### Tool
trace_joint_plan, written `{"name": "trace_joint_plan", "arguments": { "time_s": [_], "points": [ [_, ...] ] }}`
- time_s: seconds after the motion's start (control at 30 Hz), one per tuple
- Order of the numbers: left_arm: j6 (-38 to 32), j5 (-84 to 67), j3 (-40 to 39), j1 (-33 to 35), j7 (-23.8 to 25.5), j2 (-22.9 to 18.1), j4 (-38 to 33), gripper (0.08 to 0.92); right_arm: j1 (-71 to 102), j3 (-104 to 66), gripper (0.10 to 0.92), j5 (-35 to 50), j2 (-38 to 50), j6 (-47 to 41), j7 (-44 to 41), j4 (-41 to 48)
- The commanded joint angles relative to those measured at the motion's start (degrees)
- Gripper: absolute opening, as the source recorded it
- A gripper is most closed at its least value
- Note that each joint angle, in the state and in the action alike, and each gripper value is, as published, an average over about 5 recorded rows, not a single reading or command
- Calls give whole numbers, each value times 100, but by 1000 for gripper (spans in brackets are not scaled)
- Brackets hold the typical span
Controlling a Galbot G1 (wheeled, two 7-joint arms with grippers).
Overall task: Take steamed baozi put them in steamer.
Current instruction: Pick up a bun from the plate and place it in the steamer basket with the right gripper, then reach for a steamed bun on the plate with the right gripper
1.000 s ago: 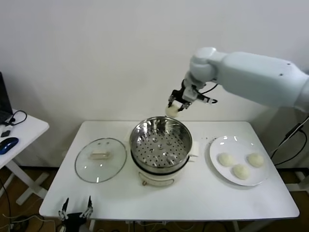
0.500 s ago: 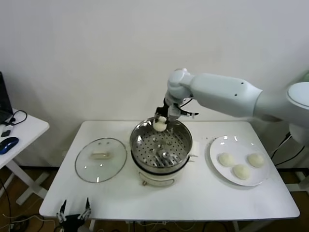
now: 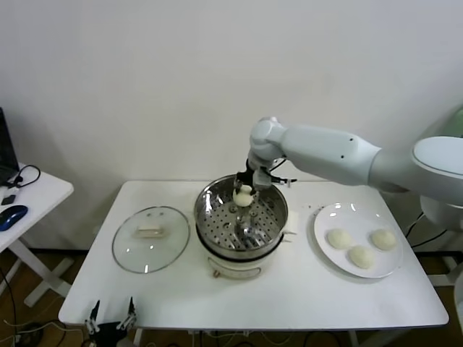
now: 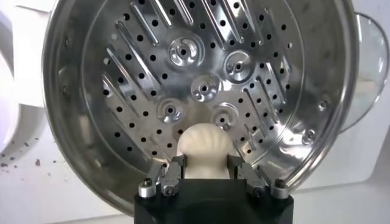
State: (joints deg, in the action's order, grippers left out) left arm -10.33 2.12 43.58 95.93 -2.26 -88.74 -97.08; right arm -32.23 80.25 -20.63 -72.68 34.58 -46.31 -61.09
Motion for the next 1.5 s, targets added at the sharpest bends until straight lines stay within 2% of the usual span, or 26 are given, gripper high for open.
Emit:
{"name": "trace_joint_plan", "arguments": {
  "time_s": [0.03, 0.3, 0.63, 0.77, 0.87, 1.0, 1.13, 1.3, 1.5],
  "points": [
    [0, 0, 3, 1, -1, 5, -3, 823, 68, 1, 497, -111, -36, 43, 13, 105],
    [-17, -7, 14, -9, 0, 7, -8, 823, 132, 3, 520, -30, -81, 52, -8, 233],
    [-17, -9, 12, -14, 5, 3, -9, 823, -6, 74, 769, 362, -3, 88, 42, 184],
    [-10, 7, 4, -5, 8, 3, -17, 823, -420, 296, 817, 985, 247, 51, -9, -121],
    [-4, 28, -5, 5, 9, -5, -41, 823, -1098, 859, 822, 2071, 570, -103, -177, -456],
    [17, 65, -45, 46, 19, -29, -144, 823, -1773, 1638, 823, 3514, 1027, -543, -429, -641],
    [23, 95, -84, 86, 25, -40, -218, 823, -2037, 2159, 823, 4432, 1565, -1252, -567, -527],
    [13, 108, -98, 135, 22, -44, -281, 823, -1964, 2349, 823, 4495, 2339, -2050, -686, -439],
    [26, 102, -108, 107, 22, -39, -278, 823, -1664, 2373, 823, 4382, 3281, -3382, -497, -827]
  ]
}}
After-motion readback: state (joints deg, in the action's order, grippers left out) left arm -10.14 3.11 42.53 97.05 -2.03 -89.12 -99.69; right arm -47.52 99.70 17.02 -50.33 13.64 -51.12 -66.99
